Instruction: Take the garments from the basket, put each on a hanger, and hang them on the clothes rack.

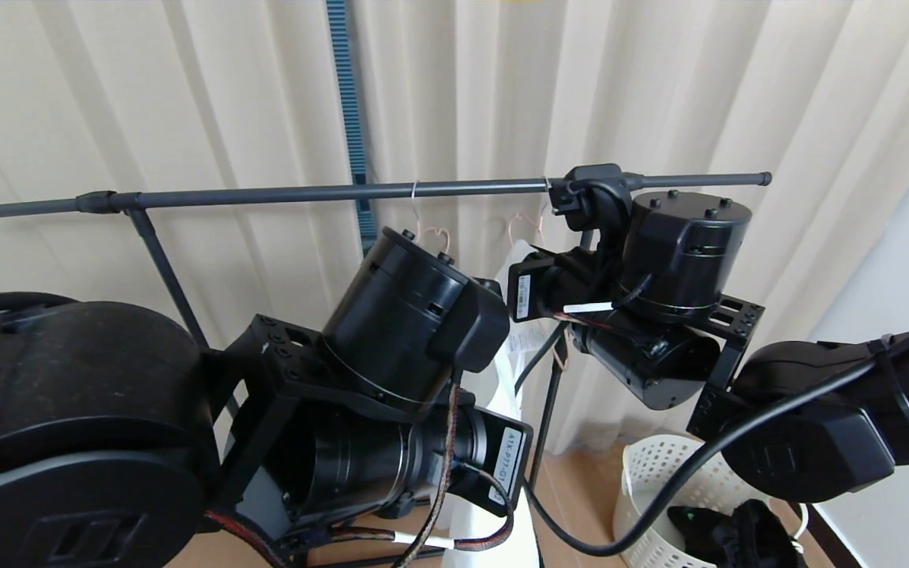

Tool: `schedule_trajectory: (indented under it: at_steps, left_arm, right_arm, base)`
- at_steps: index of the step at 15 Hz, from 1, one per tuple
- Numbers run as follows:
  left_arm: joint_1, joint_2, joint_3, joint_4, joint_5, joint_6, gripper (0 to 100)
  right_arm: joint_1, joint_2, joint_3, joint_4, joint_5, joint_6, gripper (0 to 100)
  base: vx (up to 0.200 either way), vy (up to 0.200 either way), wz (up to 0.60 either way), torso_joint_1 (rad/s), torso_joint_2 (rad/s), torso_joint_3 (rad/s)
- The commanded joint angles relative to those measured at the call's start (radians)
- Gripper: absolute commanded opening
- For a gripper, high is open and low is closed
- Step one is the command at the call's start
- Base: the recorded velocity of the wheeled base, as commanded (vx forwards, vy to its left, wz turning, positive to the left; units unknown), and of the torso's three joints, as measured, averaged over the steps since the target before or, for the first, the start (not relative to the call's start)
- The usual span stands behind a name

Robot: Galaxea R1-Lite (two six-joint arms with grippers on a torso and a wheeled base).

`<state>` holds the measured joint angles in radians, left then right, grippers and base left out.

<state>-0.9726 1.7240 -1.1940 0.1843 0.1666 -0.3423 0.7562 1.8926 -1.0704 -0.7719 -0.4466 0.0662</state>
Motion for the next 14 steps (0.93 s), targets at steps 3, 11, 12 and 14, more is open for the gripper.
schedule_trajectory:
  at_steps: [3,11,12,14]
  left_arm:
    - [0.015,0.014,0.022,0.000,0.013,0.000,0]
    - [0.199,-0.021,-0.007,0.000,0.111,0.009,0]
    - [0.206,-0.018,-0.029,-0.002,0.111,0.011,0]
    - [0.206,-0.008,-0.061,-0.005,0.108,0.034,0]
  right_arm:
    - [-0.006,-0.010,0.006,0.008,0.000,0.000,0]
    - [-0.043,-0.201,0.058,0.154,-0.004,-0.032,0]
    - [-0.043,-0.236,0.079,0.180,-0.003,-0.072,0]
    - [-0.043,-0.303,0.129,0.266,-0.003,-0.140,0]
  base:
    - [0.000,0.000,0.00,0.000,0.00,0.000]
    - [0.000,0.000,0.00,0.000,0.00,0.000]
    - [0.000,0.000,0.00,0.000,0.00,0.000]
    - [0.000,0.000,0.00,0.000,0.00,0.000]
